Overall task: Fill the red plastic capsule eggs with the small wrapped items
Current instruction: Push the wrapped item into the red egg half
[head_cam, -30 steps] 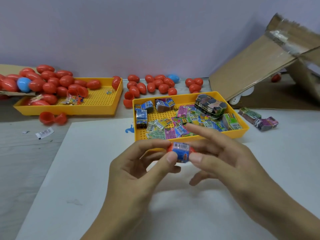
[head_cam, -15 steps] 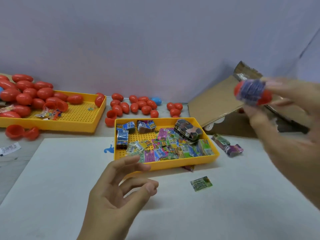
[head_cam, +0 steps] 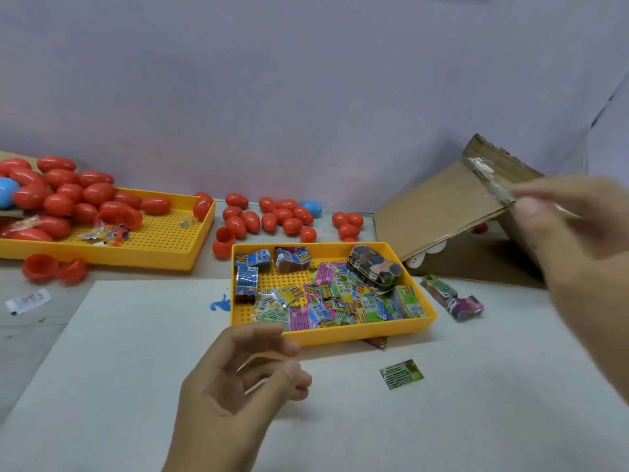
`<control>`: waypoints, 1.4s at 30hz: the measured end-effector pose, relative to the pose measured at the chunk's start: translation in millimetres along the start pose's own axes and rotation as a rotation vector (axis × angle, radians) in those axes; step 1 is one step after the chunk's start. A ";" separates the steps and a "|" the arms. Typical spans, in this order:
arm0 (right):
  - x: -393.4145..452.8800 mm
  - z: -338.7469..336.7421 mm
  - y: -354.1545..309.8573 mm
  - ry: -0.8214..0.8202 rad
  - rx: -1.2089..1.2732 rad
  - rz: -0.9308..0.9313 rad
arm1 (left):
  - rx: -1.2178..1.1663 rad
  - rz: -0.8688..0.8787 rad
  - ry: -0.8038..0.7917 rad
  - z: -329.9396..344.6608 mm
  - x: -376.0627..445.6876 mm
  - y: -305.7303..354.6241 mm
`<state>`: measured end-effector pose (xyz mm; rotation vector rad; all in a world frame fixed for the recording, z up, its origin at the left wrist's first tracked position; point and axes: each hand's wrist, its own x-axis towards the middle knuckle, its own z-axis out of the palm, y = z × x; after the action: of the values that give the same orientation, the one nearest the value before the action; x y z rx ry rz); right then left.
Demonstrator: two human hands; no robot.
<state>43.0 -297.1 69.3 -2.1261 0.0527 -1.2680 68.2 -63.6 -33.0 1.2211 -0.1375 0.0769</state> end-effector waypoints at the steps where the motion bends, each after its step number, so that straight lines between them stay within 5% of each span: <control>1: -5.9 6.6 -5.6 -0.097 0.070 0.051 | 0.029 0.032 0.005 -0.4 5.0 2.2; 6: -90.8 57.4 -9.6 -0.456 0.347 0.345 | 0.207 0.119 0.013 6.5 60.2 26.2; 9: -109.4 64.0 -9.7 -0.613 0.377 0.402 | 0.685 0.195 -0.168 34.5 122.4 29.8; 18: -96.8 60.0 -2.0 -0.702 0.482 0.573 | 1.655 0.091 -0.531 105.5 225.2 -28.7; 24: -93.0 60.7 -0.3 -0.699 0.505 0.606 | 1.586 0.218 -0.382 102.6 228.1 -31.2; 28: -92.7 61.7 4.1 -0.666 0.550 0.642 | 1.245 0.457 -0.279 87.3 201.8 -10.9; 35: -76.2 59.2 1.4 -0.580 0.704 0.852 | 0.657 0.364 -0.642 36.6 75.3 29.6; 42: -65.3 53.9 -26.0 -0.876 0.681 0.836 | 0.765 0.535 -0.635 0.5 19.0 42.6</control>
<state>44.1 -226.4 16.0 -1.5783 0.0986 0.1671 81.3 -49.8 9.6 1.9114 -1.0666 0.2183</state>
